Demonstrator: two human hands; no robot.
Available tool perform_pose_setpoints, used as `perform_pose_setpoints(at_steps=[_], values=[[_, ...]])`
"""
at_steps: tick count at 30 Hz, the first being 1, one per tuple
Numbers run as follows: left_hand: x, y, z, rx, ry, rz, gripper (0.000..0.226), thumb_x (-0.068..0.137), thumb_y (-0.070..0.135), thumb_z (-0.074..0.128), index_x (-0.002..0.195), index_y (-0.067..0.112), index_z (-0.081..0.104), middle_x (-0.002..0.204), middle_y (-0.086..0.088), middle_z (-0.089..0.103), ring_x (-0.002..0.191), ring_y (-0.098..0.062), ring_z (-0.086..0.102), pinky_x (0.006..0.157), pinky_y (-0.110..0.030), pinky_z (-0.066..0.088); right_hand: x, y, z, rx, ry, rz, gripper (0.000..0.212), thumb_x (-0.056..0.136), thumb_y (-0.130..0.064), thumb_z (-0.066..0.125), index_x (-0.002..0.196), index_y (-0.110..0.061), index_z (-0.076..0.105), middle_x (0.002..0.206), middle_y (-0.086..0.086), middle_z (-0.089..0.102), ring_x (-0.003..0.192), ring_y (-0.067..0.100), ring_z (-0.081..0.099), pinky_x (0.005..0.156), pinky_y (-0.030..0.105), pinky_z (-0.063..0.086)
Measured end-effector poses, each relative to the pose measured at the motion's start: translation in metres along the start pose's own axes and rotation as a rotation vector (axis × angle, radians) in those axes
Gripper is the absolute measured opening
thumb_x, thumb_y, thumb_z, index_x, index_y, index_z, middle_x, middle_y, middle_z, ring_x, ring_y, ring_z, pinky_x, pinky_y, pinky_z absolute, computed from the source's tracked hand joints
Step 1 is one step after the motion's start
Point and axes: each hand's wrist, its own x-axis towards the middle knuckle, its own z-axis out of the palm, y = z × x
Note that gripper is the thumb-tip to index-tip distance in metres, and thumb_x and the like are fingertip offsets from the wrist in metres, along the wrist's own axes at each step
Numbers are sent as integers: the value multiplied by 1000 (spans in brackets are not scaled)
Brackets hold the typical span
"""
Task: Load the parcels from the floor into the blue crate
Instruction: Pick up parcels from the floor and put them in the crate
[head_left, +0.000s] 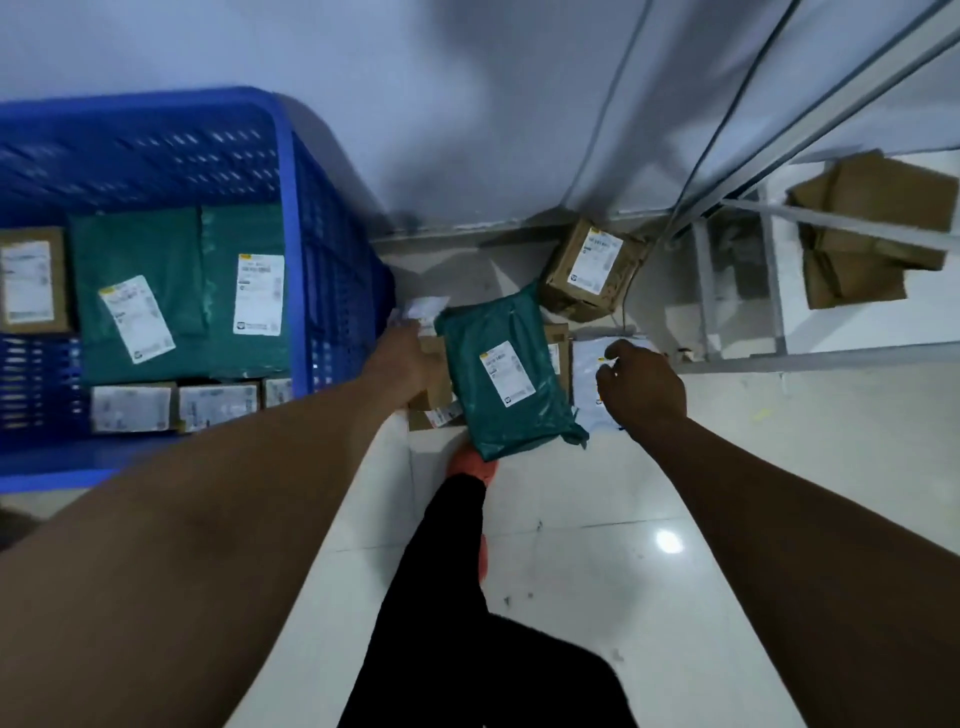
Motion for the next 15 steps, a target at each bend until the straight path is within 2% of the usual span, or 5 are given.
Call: perform_pose_setpoints(at_steps=[2, 6, 10, 13, 15], values=[[10, -10, 6, -38, -51, -65, 46, 81, 38, 60, 120, 12, 61, 109, -9, 70, 98, -29, 67, 87, -40, 57, 13, -8, 3, 3, -108, -36, 37, 99, -30, 52, 134, -21, 60, 133, 7, 64, 124, 28, 57, 100, 35, 44], [1, -12, 9, -119, -87, -193, 18, 85, 19, 67, 101, 13, 61, 98, -8, 66, 80, -16, 62, 63, -28, 50, 46, -27, 4, 101, -245, -76, 32, 96, -29, 56, 125, -19, 63, 126, 11, 67, 118, 30, 59, 94, 35, 47], [11, -18, 30, -177, -45, -318, 31, 89, 18, 65, 117, 5, 60, 113, -17, 67, 96, -34, 67, 74, -37, 54, 72, -39, 8, 172, -344, -88, 29, 95, -26, 59, 119, -9, 66, 119, 14, 68, 110, 32, 62, 93, 37, 51], [21, -25, 46, -235, -13, -389, 28, 82, 25, 64, 106, 12, 65, 111, -17, 70, 96, -34, 68, 84, -40, 59, 96, -40, 27, 179, -433, -37, 24, 96, -23, 56, 107, -6, 68, 115, 17, 68, 110, 35, 62, 87, 34, 48], [23, -21, 52, -258, 10, -420, 31, 87, 20, 65, 116, 10, 63, 118, -18, 67, 102, -35, 66, 89, -41, 56, 103, -42, 44, 161, -477, -20, 21, 95, -22, 55, 100, -6, 68, 119, 18, 66, 114, 34, 61, 87, 33, 46]])
